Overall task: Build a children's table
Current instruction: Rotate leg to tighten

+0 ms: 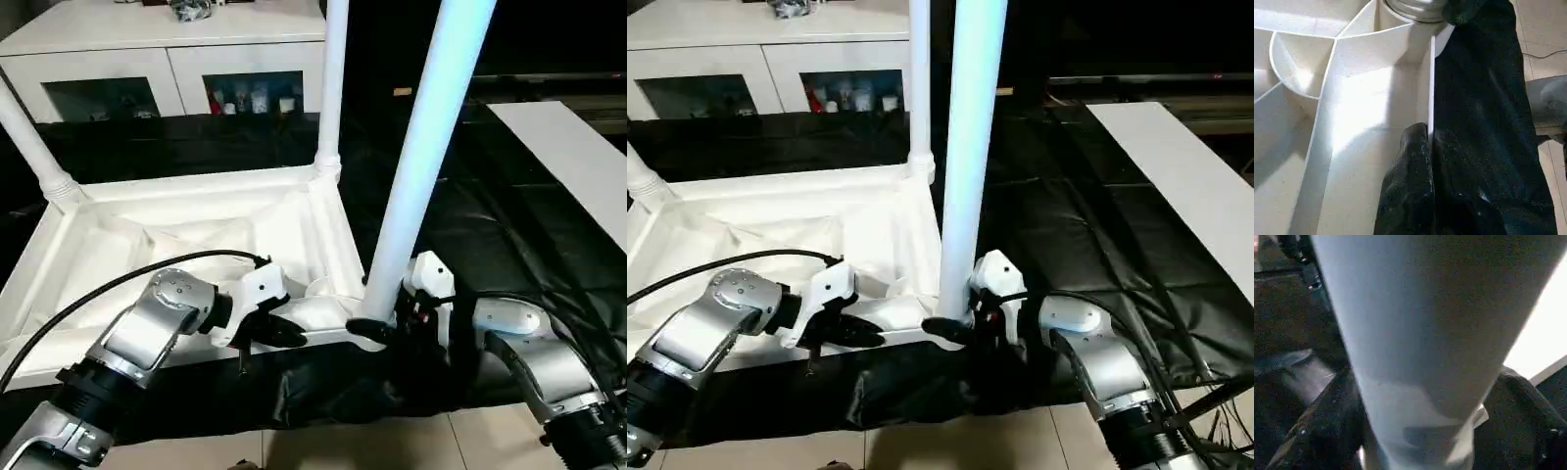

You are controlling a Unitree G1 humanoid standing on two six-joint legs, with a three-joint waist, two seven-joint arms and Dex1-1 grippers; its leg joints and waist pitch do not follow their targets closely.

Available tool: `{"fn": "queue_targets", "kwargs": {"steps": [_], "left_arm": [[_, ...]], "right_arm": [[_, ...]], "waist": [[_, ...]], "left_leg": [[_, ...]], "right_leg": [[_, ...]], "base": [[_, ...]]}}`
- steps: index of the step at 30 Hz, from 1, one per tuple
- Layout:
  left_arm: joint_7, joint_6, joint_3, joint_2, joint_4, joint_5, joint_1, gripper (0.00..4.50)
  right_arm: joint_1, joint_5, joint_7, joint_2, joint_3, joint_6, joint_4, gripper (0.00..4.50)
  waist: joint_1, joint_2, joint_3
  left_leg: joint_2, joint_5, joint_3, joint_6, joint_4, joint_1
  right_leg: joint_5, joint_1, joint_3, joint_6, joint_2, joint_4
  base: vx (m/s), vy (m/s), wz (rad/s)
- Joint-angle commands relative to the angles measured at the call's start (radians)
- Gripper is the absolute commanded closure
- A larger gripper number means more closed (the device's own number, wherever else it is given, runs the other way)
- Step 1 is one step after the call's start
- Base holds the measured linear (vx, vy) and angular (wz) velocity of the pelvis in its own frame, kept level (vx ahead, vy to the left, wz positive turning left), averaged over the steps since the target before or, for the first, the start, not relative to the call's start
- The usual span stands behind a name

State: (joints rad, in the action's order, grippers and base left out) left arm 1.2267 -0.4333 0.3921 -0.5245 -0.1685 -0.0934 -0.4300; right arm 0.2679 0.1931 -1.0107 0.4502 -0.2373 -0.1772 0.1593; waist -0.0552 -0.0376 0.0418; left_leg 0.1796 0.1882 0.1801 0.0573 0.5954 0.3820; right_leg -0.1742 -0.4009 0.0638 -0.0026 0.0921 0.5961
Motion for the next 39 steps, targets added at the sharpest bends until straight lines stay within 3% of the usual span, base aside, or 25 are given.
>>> {"fn": "queue_targets", "kwargs": {"steps": [1,5,9,13,17,18,20,22,23,27,28,30,31,36,37,39], "left_arm": [[0.024,-0.004,0.009,-0.009,0.02,-0.014,0.004,4.5],[0.01,0.0,0.003,-0.006,0.015,-0.01,0.004,4.5],[0.004,0.002,0.0,-0.003,0.009,-0.009,0.002,4.5],[-0.014,0.009,-0.009,0.007,0.004,-0.008,0.002,4.5],[-0.122,0.043,-0.032,0.058,-0.058,0.026,-0.019,4.5],[-0.2,0.037,-0.051,0.097,-0.098,0.04,-0.036,4.5],[-0.28,0.021,-0.069,0.139,-0.138,0.052,-0.054,4.5],[-0.434,-0.014,-0.095,0.224,-0.198,0.075,-0.084,4.5],[-0.475,-0.021,-0.101,0.248,-0.212,0.081,-0.091,4.5],[-0.68,-0.048,-0.154,0.374,-0.3,0.09,-0.139,4.5],[-0.691,-0.045,-0.156,0.386,-0.309,0.089,-0.145,4.5],[-0.729,-0.019,-0.167,0.413,-0.34,0.092,-0.161,4.5],[-0.72,-0.005,-0.165,0.416,-0.345,0.092,-0.167,4.5],[-0.649,0.014,-0.139,0.386,-0.329,0.105,-0.163,4.5],[-0.623,0.032,-0.129,0.37,-0.324,0.108,-0.158,4.5],[-0.589,0.046,-0.117,0.349,-0.313,0.107,-0.148,4.5]], "right_arm": [[0.005,-0.006,-0.013,0.016,-0.01,-0.008,-0.011,1.21],[0.004,-0.002,-0.022,0.025,-0.014,-0.014,-0.007,1.57],[0.002,0.0,-0.021,0.022,-0.008,-0.021,-0.001,1.8],[0.005,-0.003,-0.004,0.01,-0.001,-0.031,0.012,1.85],[0.029,-0.055,0.114,-0.035,0.008,-0.032,0.09,1.86],[0.047,-0.078,0.2,-0.073,0.019,-0.04,0.142,1.87],[0.069,-0.094,0.299,-0.123,0.035,-0.061,0.197,1.87],[0.113,-0.092,0.473,-0.237,0.071,-0.105,0.286,1.87],[0.125,-0.087,0.519,-0.268,0.083,-0.119,0.307,1.87],[0.214,-0.072,0.756,-0.412,0.149,-0.149,0.45,1.88],[0.23,-0.064,0.79,-0.431,0.164,-0.146,0.471,1.88],[0.262,-0.069,0.832,-0.463,0.178,-0.13,0.509,1.88],[0.276,-0.08,0.824,-0.468,0.171,-0.109,0.52,1.88],[0.275,-0.107,0.731,-0.449,0.15,-0.007,0.473,1.88],[0.269,-0.109,0.699,-0.44,0.144,0.027,0.453,1.32],[0.248,-0.085,0.661,-0.42,0.155,0.058,0.407,1.18]], "waist": [[0.002,0.002,-0.055],[0.002,0.004,-0.057],[0.001,0.002,-0.056],[0.0,0.003,-0.057],[0.004,0.004,-0.052],[0.007,0.005,-0.051],[0.012,0.006,-0.051],[0.019,0.004,-0.049],[0.028,0.009,-0.049],[0.037,0.008,-0.046],[0.037,0.014,-0.048],[0.037,0.01,-0.049],[0.038,0.013,-0.048],[0.034,0.011,-0.052],[0.031,0.011,-0.052],[0.028,0.011,-0.055]], "left_leg": [[0.049,0.258,-0.017,-0.034,-0.083,-0.018],[0.047,0.235,-0.016,-0.047,-0.08,-0.016],[0.047,0.246,-0.014,-0.046,-0.08,-0.017],[0.047,0.24,-0.015,-0.044,-0.079,-0.018],[0.044,0.263,-0.014,-0.031,-0.08,-0.017],[0.042,0.297,-0.016,-0.011,-0.08,-0.022],[0.039,0.32,-0.019,0.006,-0.082,-0.023],[0.039,0.335,-0.022,0.015,-0.082,-0.021],[0.038,0.356,-0.025,0.021,-0.084,-0.021],[0.034,0.392,-0.027,0.026,-0.083,-0.026],[0.031,0.396,-0.029,0.023,-0.083,-0.026],[0.032,0.401,-0.031,0.016,-0.085,-0.024],[0.032,0.403,-0.03,0.013,-0.086,-0.023],[0.035,0.383,-0.028,0.001,-0.089,-0.02],[0.037,0.377,-0.027,-0.003,-0.089,-0.02],[0.037,0.341,-0.023,-0.017,-0.088,-0.015]], "right_leg": [[-0.261,0.041,-0.043,-0.209,0.05,-0.07],[-0.216,0.045,-0.042,-0.225,0.049,-0.065],[-0.248,0.043,-0.042,-0.221,0.05,-0.069],[-0.245,0.044,-0.041,-0.218,0.049,-0.068],[-0.291,0.04,-0.04,-0.212,0.049,-0.074],[-0.363,0.037,-0.038,-0.193,0.051,-0.08],[-0.422,0.036,-0.036,-0.169,0.051,-0.087],[-0.45,0.032,-0.036,-0.159,0.054,-0.089],[-0.48,0.032,-0.033,-0.149,0.054,-0.093],[-0.541,0.026,-0.03,-0.119,0.054,-0.104],[-0.555,0.028,-0.027,-0.106,0.054,-0.109],[-0.547,0.027,-0.026,-0.092,0.054,-0.111],[-0.546,0.026,-0.026,-0.089,0.052,-0.112],[-0.494,0.028,-0.029,-0.097,0.054,-0.107],[-0.474,0.027,-0.03,-0.101,0.054,-0.108],[-0.392,0.032,-0.034,-0.129,0.052,-0.098]], "base": [[0.0,0.0,0.0],[0.0,0.0,0.0],[0.0,0.0,0.0],[0.0,0.0,0.0],[0.0,0.0,0.0],[0.0,0.0,0.0],[0.0,0.0,0.0],[0.0,0.0,0.0],[0.0,0.0,0.0],[0.0,0.0,0.0],[0.0,0.0,0.0],[0.0,0.0,0.0],[0.0,0.0,0.0],[0.0,0.0,0.0],[0.0,0.0,0.0],[0.0,0.0,0.0]]}}
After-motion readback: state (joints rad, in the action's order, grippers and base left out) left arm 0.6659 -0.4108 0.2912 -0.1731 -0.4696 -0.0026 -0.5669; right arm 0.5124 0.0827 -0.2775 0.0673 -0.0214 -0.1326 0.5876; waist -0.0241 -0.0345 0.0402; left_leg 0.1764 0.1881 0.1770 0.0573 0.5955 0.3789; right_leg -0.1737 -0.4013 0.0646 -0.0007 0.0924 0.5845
